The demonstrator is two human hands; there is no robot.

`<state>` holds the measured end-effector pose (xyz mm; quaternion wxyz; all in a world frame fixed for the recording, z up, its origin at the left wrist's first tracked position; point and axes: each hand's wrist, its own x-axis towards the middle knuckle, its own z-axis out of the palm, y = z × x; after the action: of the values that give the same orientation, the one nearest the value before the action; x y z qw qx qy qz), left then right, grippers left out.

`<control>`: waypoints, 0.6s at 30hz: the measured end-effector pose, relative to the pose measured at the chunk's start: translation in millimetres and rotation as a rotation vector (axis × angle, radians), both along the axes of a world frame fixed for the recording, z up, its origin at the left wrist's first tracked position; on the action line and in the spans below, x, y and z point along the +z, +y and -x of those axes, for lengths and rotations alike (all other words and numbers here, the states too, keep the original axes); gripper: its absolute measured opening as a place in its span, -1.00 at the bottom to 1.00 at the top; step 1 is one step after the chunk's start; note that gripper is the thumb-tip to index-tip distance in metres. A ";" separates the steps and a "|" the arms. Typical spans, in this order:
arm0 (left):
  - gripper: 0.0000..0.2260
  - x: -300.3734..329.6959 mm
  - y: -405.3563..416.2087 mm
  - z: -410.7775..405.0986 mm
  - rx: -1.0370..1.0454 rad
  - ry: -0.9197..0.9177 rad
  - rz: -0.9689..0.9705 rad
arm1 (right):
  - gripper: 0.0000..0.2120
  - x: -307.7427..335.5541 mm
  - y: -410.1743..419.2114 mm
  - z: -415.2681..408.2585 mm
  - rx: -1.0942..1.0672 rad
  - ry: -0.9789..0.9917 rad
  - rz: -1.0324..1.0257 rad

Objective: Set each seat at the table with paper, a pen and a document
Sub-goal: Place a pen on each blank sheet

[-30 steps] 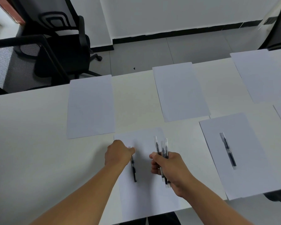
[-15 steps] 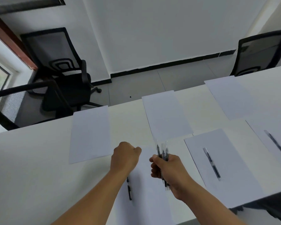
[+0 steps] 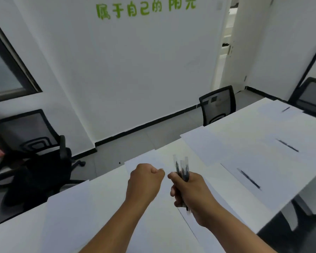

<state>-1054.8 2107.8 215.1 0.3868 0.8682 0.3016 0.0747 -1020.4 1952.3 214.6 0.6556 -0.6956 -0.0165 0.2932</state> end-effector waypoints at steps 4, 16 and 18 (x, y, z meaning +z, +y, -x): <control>-0.57 40.7 -26.7 -19.5 -0.104 -0.112 -0.001 | -0.66 38.1 -24.7 -8.2 -0.108 -0.107 0.020; -0.64 120.0 -157.8 -49.4 -0.508 -0.309 0.092 | -0.79 133.4 -154.5 18.1 -0.489 -0.255 -0.006; -0.65 140.3 -199.2 -49.5 -0.592 -0.347 0.105 | -0.82 147.4 -196.6 30.5 -0.553 -0.287 -0.032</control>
<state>-1005.3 1908.6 355.4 0.4813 0.8714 -0.0301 0.0902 -1050.9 1755.7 362.0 0.7123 -0.6977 0.0767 0.0021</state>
